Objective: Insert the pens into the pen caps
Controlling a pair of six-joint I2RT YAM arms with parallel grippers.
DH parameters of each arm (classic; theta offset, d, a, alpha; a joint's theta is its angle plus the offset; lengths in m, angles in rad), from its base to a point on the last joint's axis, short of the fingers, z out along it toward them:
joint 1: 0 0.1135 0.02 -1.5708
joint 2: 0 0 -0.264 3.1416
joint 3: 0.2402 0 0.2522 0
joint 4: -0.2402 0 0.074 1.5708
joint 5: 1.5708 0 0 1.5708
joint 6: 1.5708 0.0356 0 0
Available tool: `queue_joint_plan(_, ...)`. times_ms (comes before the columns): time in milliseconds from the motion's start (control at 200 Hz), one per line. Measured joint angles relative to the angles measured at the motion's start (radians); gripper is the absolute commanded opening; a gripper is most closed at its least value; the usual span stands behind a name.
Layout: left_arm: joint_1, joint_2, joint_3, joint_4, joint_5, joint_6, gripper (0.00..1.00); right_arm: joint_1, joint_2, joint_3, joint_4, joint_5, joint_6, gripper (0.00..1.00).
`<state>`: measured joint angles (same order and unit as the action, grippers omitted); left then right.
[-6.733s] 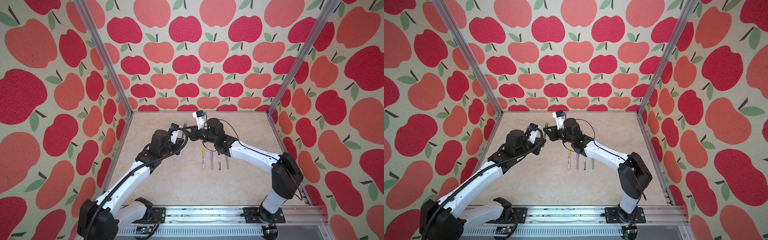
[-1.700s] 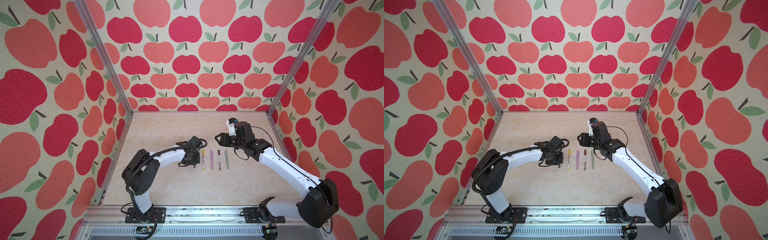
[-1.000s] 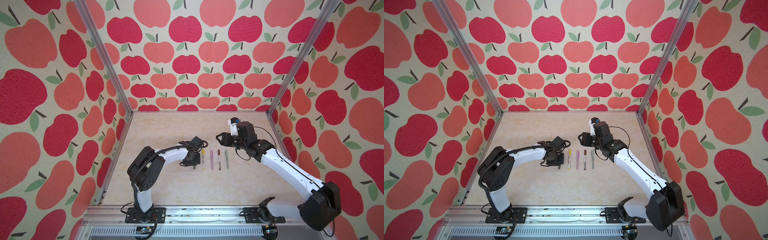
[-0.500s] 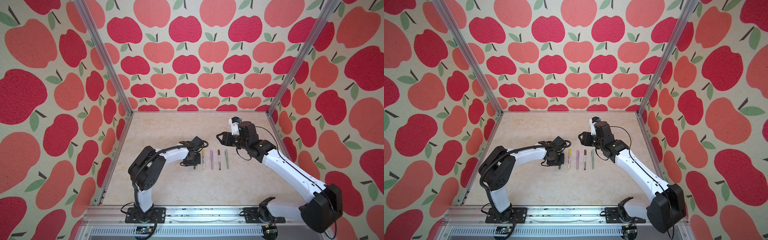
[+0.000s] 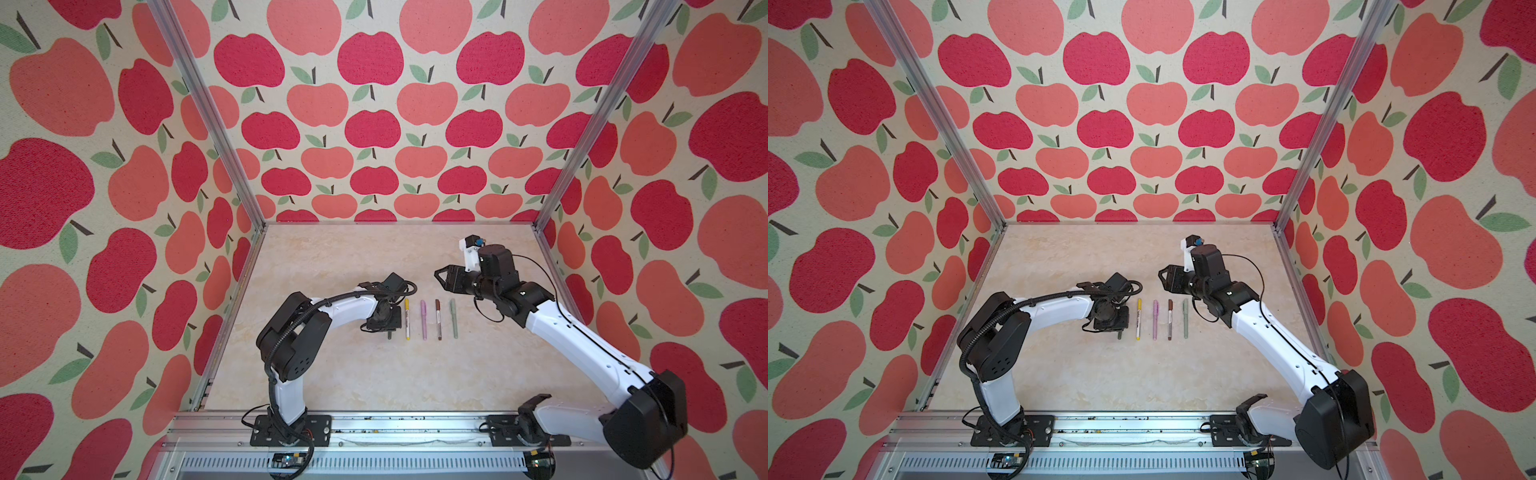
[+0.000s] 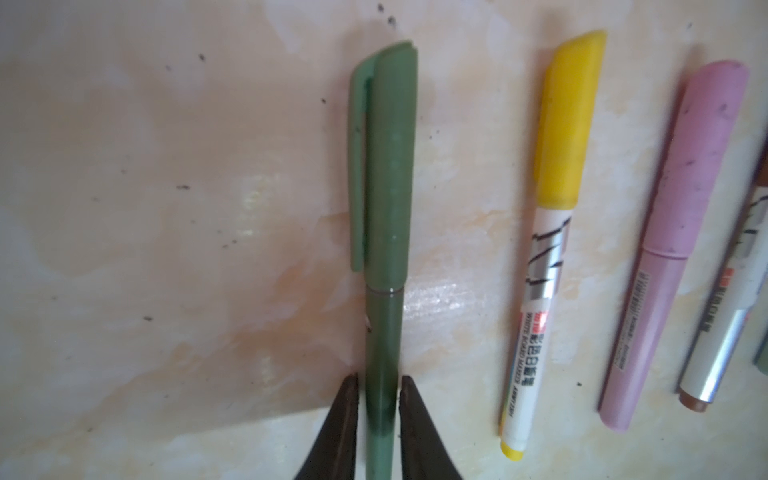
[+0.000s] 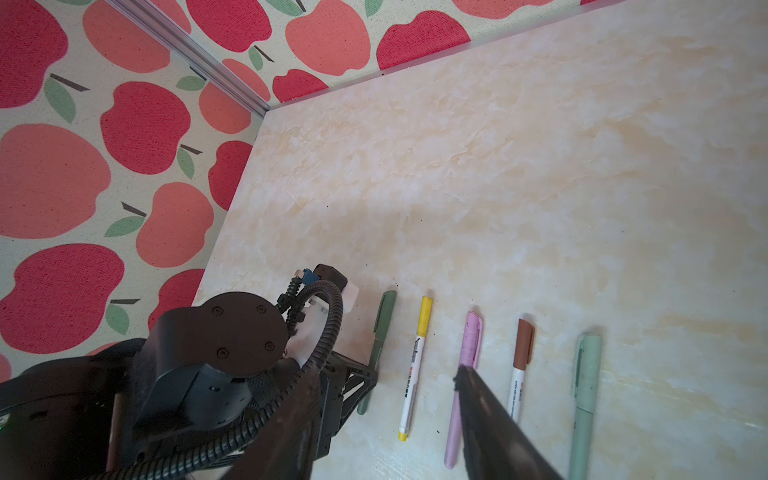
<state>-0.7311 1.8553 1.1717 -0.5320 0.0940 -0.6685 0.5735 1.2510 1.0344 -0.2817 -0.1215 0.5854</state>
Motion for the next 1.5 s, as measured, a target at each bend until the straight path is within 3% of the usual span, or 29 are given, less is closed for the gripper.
queue_joint_plan(500,0.003,-0.037,0.013,-0.023,-0.027,0.016,0.49,-0.007,0.0,-0.001,0.003,-0.01,0.0,0.55)
queue_joint_plan(720,0.042,-0.212,0.053,-0.032,-0.073,0.084,0.57,-0.027,0.0,-0.001,0.003,-0.01,-0.002,0.56)
queue_joint_plan(805,0.082,-0.322,0.053,-0.013,-0.103,0.138,0.65,-0.047,0.0,-0.001,0.004,-0.01,-0.015,0.56)
queue_joint_plan(906,0.175,-0.466,0.04,0.046,-0.136,0.218,0.76,-0.085,0.0,-0.001,0.006,-0.002,-0.046,0.58)
queue_joint_plan(1011,0.342,-0.618,-0.021,0.141,-0.166,0.299,0.86,-0.147,0.0,-0.003,0.027,0.018,-0.082,0.58)
queue_joint_plan(1131,0.576,-0.742,-0.135,0.24,-0.167,0.355,0.9,-0.246,-0.016,-0.048,0.071,0.053,-0.111,0.59)
queue_joint_plan(1276,0.82,-0.796,-0.289,0.329,-0.123,0.368,0.96,-0.36,-0.055,-0.156,0.13,0.129,-0.15,0.59)
queue_joint_plan(1361,0.887,-0.797,-0.38,0.386,-0.135,0.389,0.99,-0.394,-0.074,-0.227,0.181,0.21,-0.196,0.59)
queue_joint_plan(1501,0.909,-0.773,-0.529,0.52,-0.159,0.433,1.0,-0.4,-0.129,-0.433,0.382,0.366,-0.332,0.57)
